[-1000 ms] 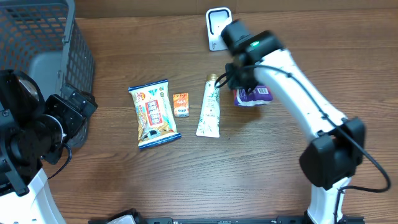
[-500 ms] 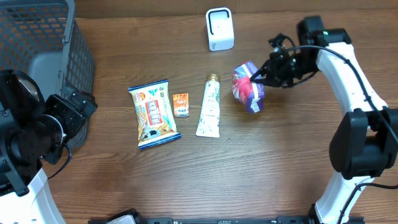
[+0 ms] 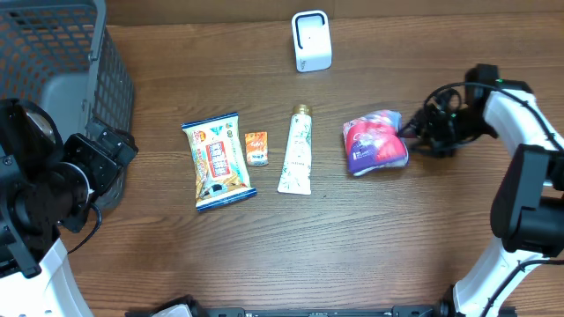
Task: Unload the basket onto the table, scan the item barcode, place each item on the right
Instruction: 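Set the Carefree pack down flat and open the right gripper, then grasp the Carefree pack again with the right gripper and lift, then carry the pack up toward the white scanner with right gripper, then move the held pack off to the right side of the table, then reach the right gripper to the white-green tube and grasp it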
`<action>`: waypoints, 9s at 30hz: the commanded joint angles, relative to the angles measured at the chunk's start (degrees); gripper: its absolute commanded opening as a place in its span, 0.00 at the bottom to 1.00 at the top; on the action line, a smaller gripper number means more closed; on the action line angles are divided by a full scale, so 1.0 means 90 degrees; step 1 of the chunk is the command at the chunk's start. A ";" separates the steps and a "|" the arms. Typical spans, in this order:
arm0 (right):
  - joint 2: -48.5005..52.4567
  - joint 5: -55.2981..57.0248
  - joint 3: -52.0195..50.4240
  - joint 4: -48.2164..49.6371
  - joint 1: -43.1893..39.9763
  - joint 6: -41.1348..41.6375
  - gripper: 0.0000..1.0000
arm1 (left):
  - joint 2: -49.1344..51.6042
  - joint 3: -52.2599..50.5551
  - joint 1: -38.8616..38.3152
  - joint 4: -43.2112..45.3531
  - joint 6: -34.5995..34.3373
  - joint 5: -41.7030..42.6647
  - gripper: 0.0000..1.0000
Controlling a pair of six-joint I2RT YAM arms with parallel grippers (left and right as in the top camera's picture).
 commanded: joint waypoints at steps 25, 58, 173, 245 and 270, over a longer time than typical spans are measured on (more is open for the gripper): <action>-0.0151 0.0823 -0.0121 0.0697 0.0804 -0.0899 0.77 | -0.0027 0.0007 0.0039 0.0007 0.0056 0.0005 1.00; -0.0121 0.0095 0.0170 0.1430 0.0899 0.0316 0.04 | -0.0027 0.0007 0.0039 0.0007 0.0058 0.0005 1.00; -0.0709 -0.2446 0.0505 0.4102 -0.4107 0.2098 1.00 | -0.0027 0.0007 0.0039 0.0007 0.0056 0.0005 1.00; 0.0539 0.4949 0.0323 0.2336 0.5260 0.2749 0.68 | -0.0027 0.0007 0.0039 0.0007 0.0058 0.0005 1.00; 0.0464 0.3347 0.0986 0.1491 0.4597 0.2557 0.04 | -0.0027 0.0007 0.0039 0.0007 0.0056 0.0005 1.00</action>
